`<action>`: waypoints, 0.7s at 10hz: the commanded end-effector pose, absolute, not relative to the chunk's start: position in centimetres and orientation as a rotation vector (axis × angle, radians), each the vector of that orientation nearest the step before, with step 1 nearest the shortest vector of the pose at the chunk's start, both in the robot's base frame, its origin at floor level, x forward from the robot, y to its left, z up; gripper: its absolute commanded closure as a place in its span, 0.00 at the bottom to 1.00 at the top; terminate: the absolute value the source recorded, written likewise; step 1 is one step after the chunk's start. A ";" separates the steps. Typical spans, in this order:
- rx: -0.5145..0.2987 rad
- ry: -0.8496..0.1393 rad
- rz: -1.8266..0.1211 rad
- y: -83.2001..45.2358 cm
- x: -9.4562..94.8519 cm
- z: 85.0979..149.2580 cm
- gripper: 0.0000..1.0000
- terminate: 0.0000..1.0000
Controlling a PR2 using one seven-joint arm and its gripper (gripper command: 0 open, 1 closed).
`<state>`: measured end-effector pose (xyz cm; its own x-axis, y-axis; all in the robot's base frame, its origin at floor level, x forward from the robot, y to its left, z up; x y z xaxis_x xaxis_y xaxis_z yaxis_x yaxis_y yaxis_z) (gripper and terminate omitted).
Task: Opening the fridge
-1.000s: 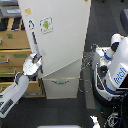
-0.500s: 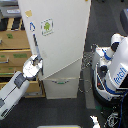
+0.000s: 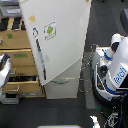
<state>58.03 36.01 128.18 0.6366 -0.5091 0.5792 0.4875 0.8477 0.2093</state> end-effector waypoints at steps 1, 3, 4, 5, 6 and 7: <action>-0.018 -0.439 -0.391 77.4 25.4 134.3 0.00 0.00; -0.053 -0.307 -0.366 74.1 40.7 125.2 0.00 0.00; -0.070 -0.253 -0.340 71.9 48.8 120.4 0.00 0.00; -0.075 -0.191 -0.335 69.3 54.9 115.9 0.00 0.00; -0.085 -0.149 -0.323 65.0 61.3 111.4 0.00 0.00; -0.079 -0.135 -0.300 59.2 68.5 107.2 0.00 0.00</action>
